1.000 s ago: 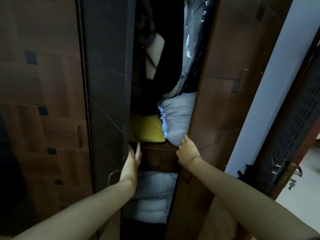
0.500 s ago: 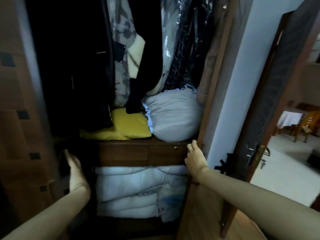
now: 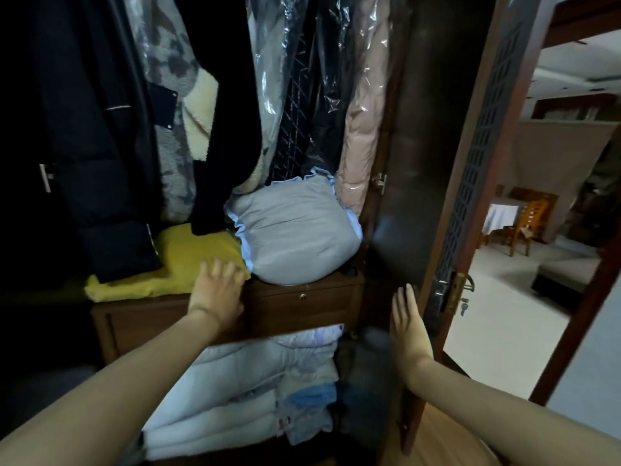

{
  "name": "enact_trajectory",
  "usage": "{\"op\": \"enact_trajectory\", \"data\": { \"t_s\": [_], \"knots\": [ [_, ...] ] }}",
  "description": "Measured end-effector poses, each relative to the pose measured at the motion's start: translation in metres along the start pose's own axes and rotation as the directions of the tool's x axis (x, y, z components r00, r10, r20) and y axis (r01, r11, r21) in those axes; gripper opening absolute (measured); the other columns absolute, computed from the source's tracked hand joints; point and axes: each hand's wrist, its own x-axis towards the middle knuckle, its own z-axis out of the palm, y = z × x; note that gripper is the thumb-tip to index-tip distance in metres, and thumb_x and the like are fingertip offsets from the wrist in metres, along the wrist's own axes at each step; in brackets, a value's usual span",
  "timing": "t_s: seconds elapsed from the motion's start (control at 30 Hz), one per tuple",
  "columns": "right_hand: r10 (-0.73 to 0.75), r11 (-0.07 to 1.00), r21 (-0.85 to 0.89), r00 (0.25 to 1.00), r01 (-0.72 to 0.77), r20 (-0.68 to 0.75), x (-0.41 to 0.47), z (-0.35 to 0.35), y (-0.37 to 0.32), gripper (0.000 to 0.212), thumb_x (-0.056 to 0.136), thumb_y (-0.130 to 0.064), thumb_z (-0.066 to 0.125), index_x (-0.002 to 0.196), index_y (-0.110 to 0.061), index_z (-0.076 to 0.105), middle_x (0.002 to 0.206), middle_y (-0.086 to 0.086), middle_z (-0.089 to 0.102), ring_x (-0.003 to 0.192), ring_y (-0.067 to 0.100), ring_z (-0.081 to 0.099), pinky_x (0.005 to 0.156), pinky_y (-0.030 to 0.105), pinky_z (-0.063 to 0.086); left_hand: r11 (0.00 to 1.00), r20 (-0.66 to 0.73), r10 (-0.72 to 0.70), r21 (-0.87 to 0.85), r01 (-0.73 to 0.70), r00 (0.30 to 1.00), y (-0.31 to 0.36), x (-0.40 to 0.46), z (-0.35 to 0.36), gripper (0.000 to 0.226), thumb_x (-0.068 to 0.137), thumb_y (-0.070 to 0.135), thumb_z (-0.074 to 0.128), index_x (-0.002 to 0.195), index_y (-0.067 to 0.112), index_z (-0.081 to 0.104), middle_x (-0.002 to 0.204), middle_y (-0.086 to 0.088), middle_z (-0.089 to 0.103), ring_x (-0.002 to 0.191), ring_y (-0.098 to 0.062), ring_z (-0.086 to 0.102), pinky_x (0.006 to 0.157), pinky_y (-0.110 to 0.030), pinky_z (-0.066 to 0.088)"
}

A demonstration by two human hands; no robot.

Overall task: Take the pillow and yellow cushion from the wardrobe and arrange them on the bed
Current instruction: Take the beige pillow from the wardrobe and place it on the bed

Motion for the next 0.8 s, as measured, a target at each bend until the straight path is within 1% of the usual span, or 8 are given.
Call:
{"op": "enact_trajectory", "data": {
  "t_s": [0.07,0.17,0.33,0.47,0.57,0.63,0.7,0.8],
  "knots": [
    [0.011,1.000,0.012,1.000,-0.011,-0.001,-0.001,0.020,-0.005,0.072,0.106,-0.044,0.033,0.158,-0.002,0.008,0.160,0.036,-0.001,0.142,0.063,-0.007,0.100,0.084,-0.011,0.996,-0.113,0.072,-0.041,-0.077,0.991,0.022,0.024,-0.023,0.071,0.092,0.055,0.042,0.150,0.019,0.024,0.152,-0.012,0.030,0.133,-0.037,0.033,0.105,-0.052,0.027],
    [0.038,0.999,-0.005,0.999,-0.038,0.009,0.002,0.042,-0.004,0.076,0.106,-0.047,0.034,0.157,-0.001,0.002,0.157,0.040,-0.010,0.137,0.068,-0.014,0.100,0.084,-0.013,0.990,-0.213,0.090,-0.088,-0.111,0.973,0.038,0.061,-0.035,0.079,0.093,0.060,0.040,0.155,0.019,0.012,0.158,-0.015,0.021,0.136,-0.040,0.030,0.107,-0.054,0.028],
    [0.019,0.998,0.051,0.989,-0.027,0.145,0.018,0.065,0.004,0.085,0.102,-0.037,0.052,0.156,-0.004,-0.003,0.150,0.045,-0.019,0.127,0.076,-0.021,0.095,0.088,-0.012,0.984,-0.266,0.141,-0.067,-0.164,0.954,0.051,0.119,-0.029,0.084,0.094,0.065,0.035,0.158,0.022,0.001,0.159,-0.016,0.018,0.136,-0.041,0.031,0.109,-0.056,0.026],
    [-0.067,0.972,0.234,0.962,0.003,0.265,0.048,0.088,0.002,0.077,0.103,-0.032,0.045,0.157,-0.011,-0.006,0.156,0.032,-0.024,0.134,0.066,-0.026,0.090,0.089,-0.014,0.983,-0.256,0.150,-0.068,-0.173,0.955,0.059,0.173,-0.013,0.085,0.094,0.069,0.026,0.158,0.024,-0.007,0.162,-0.015,0.012,0.138,-0.042,0.027,0.110,-0.057,0.024],
    [-0.198,0.920,0.390,0.903,0.037,0.381,0.083,0.089,0.002,0.078,0.102,-0.044,0.044,0.158,-0.017,-0.003,0.160,0.025,-0.024,0.138,0.061,-0.023,0.100,0.084,-0.009,0.978,-0.256,0.169,-0.078,-0.194,0.952,0.066,0.217,-0.002,0.084,0.093,0.071,0.023,0.157,0.025,-0.007,0.161,-0.015,0.015,0.136,-0.042,0.029,0.109,-0.057,0.025],
    [-0.257,0.852,0.523,0.862,-0.012,0.438,0.115,0.076,-0.002,0.082,0.101,-0.050,0.045,0.159,-0.019,-0.004,0.163,0.021,-0.021,0.146,0.053,-0.016,0.110,0.077,-0.003,0.973,-0.263,0.179,-0.096,-0.210,0.948,0.072,0.247,0.007,0.083,0.093,0.071,0.022,0.157,0.026,-0.006,0.161,-0.014,0.017,0.136,-0.041,0.030,0.109,-0.056,0.025],
    [-0.231,0.748,0.658,0.897,-0.084,0.376,0.150,0.050,-0.008,0.083,0.099,-0.053,0.043,0.159,-0.018,-0.003,0.166,0.017,-0.016,0.150,0.046,-0.011,0.116,0.068,0.001,0.973,-0.266,0.168,-0.113,-0.203,0.949,0.076,0.277,0.017,0.083,0.093,0.072,0.021,0.158,0.026,-0.003,0.160,-0.014,0.019,0.135,-0.040,0.031,0.108,-0.055,0.025],
    [-0.027,0.570,0.822,0.999,-0.004,0.023,0.196,0.002,-0.014,0.082,0.098,-0.055,0.038,0.160,-0.015,0.001,0.168,0.015,-0.002,0.152,0.040,0.000,0.119,0.060,0.005,0.976,-0.282,0.121,-0.142,-0.166,0.952,0.077,0.318,0.030,0.084,0.091,0.074,0.021,0.157,0.023,0.005,0.156,-0.015,0.024,0.129,-0.039,0.036,0.105,-0.053,0.028]
  ]
}}
